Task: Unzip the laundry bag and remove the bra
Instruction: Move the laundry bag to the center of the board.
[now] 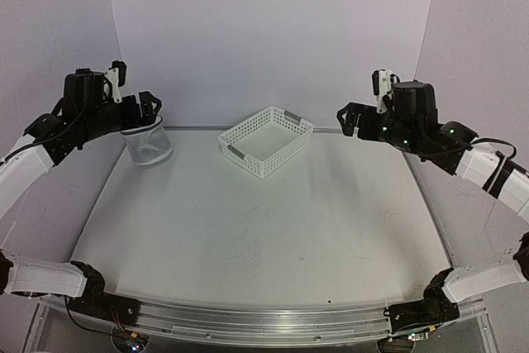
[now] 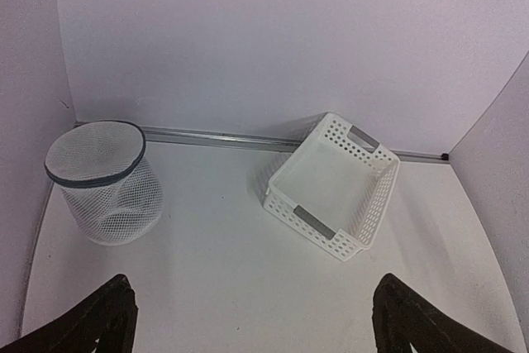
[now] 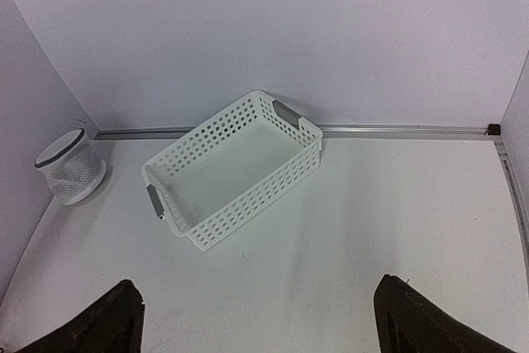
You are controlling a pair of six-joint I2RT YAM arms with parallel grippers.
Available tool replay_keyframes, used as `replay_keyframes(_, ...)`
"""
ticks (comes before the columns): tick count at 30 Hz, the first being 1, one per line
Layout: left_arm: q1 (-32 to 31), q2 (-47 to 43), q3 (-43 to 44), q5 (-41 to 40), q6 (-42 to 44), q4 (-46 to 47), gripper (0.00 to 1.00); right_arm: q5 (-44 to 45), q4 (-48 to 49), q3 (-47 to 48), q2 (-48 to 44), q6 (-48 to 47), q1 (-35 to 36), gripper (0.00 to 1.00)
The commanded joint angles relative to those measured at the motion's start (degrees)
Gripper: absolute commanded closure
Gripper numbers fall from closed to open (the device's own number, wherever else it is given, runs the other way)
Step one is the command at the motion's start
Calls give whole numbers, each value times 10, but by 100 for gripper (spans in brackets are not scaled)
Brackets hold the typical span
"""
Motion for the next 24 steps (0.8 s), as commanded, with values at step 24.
replay_keyframes(24,120,158,14,-78,-165,73,1,-45,33,-106,-53,-36,3,2)
